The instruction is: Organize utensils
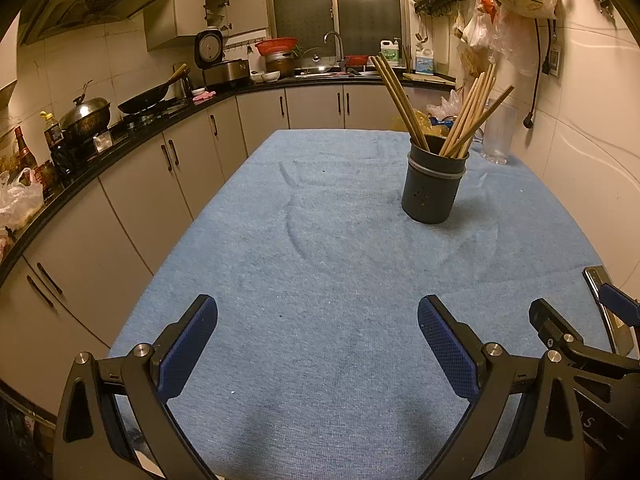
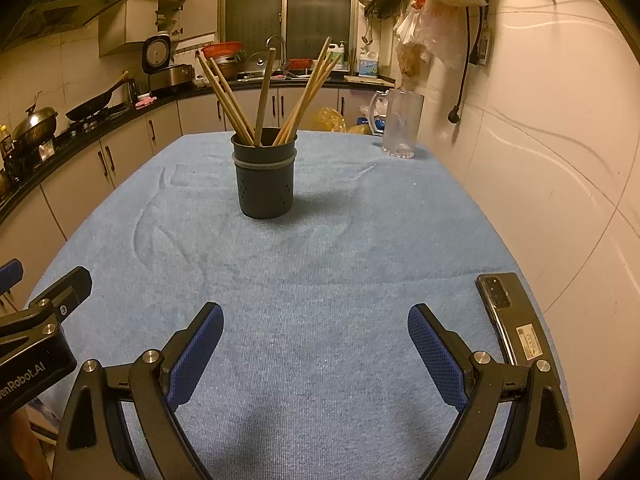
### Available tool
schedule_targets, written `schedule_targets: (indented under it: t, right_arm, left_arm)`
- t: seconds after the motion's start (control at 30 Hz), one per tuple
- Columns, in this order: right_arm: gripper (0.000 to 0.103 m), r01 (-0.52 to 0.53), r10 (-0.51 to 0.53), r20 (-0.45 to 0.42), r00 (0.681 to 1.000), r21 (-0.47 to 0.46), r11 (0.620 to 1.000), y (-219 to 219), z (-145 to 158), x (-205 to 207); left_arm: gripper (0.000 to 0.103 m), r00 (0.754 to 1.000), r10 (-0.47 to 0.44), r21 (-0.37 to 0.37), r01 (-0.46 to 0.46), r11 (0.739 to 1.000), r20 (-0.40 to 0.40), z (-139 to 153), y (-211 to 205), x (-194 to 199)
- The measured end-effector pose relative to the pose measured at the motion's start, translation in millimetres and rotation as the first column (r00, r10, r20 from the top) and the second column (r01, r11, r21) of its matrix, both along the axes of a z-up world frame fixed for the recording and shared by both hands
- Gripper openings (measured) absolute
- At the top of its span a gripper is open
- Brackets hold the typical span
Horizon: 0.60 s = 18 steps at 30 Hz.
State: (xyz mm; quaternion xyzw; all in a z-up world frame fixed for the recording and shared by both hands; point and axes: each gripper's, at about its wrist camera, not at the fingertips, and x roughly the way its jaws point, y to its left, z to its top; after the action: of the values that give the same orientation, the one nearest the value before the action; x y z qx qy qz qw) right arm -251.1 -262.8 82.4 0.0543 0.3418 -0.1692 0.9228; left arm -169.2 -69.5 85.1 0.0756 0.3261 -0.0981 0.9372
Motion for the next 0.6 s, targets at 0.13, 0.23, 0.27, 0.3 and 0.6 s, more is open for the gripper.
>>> schedule_targets:
  t: [0.13,0.23,0.27,0.3,0.6]
  right_arm:
    - [0.096,0.0,0.0,0.0,1.0,0.0,1.0,0.0,-0.3,0.3]
    - [0.096,0.0,0.0,-0.005,1.0,0.0,1.0,-1.2,-1.3,1.8]
    - [0.096,0.0,0.0,-0.008,1.0,0.002,1.0,-1.7,-1.9,2.7]
    - [0.096,0.0,0.0,-0.009,1.0,0.001,1.0,-1.9,-2.6,3.8]
    - [0.096,0.028,-0.026,-0.052,0.998,0.032,0.999,-22.1,-13.3,22.8]
  left_arm:
    - [0.1,1.0,-0.003,-0.006,0.003,1.0,-0.004,-1.7,-0.3,0.1]
    - [0.1,1.0,-0.007,-0.007,0.007,1.0,-0.01,-2.8,-0.7,1.0]
    - [0.1,1.0,-0.007,-0.005,0.007,1.0,-0.012,-3.6,-1.5,1.5]
    - [0.1,1.0,-0.006,-0.006,0.006,1.0,-0.011,-3.6,-1.1,1.8]
    - [0.1,0.998,0.01,-0.007,-0.01,1.0,-0.056,-14.4,1.9,22.4]
